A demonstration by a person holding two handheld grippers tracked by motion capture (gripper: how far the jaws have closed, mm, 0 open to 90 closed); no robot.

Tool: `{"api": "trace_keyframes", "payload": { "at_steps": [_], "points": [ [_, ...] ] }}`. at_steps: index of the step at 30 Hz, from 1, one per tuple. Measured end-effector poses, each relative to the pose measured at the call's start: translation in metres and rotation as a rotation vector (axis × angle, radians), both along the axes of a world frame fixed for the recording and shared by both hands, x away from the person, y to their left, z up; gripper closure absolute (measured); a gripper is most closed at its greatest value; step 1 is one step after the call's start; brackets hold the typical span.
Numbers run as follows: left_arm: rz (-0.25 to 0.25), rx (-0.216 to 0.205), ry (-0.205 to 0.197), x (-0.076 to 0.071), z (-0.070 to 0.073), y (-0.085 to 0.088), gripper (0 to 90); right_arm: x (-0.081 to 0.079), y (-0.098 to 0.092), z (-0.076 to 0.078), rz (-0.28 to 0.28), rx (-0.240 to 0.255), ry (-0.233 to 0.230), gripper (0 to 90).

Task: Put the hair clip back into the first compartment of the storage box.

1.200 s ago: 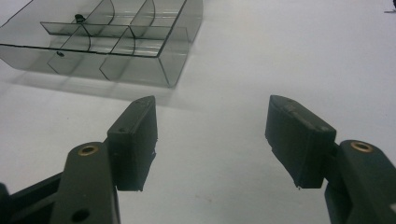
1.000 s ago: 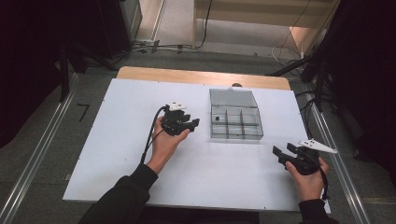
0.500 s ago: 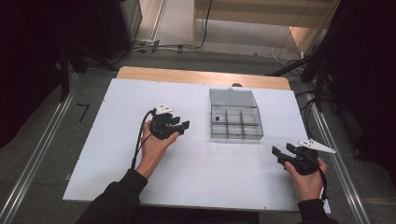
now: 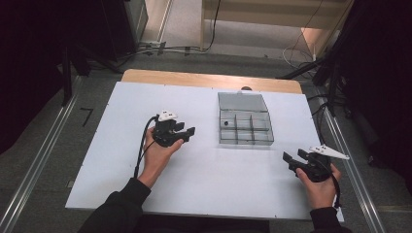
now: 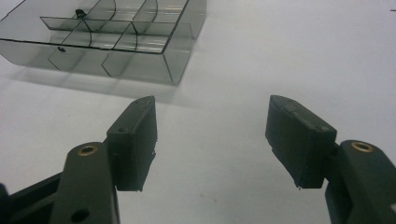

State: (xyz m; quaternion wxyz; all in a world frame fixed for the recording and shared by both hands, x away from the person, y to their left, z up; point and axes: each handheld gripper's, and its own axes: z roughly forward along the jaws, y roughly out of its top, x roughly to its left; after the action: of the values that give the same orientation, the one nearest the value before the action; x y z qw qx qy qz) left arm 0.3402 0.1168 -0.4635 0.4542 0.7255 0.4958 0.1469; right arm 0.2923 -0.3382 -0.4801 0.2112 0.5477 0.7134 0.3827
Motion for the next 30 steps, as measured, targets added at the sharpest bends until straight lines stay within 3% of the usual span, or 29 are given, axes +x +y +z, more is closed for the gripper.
{"api": "trace_keyframes", "payload": {
  "at_steps": [30],
  "points": [
    [0.048,-0.006,0.01,-0.011,-0.008,0.026,43.4,0.0,0.0,0.0,0.0,-0.001,0.001,31.5]
  ]
}}
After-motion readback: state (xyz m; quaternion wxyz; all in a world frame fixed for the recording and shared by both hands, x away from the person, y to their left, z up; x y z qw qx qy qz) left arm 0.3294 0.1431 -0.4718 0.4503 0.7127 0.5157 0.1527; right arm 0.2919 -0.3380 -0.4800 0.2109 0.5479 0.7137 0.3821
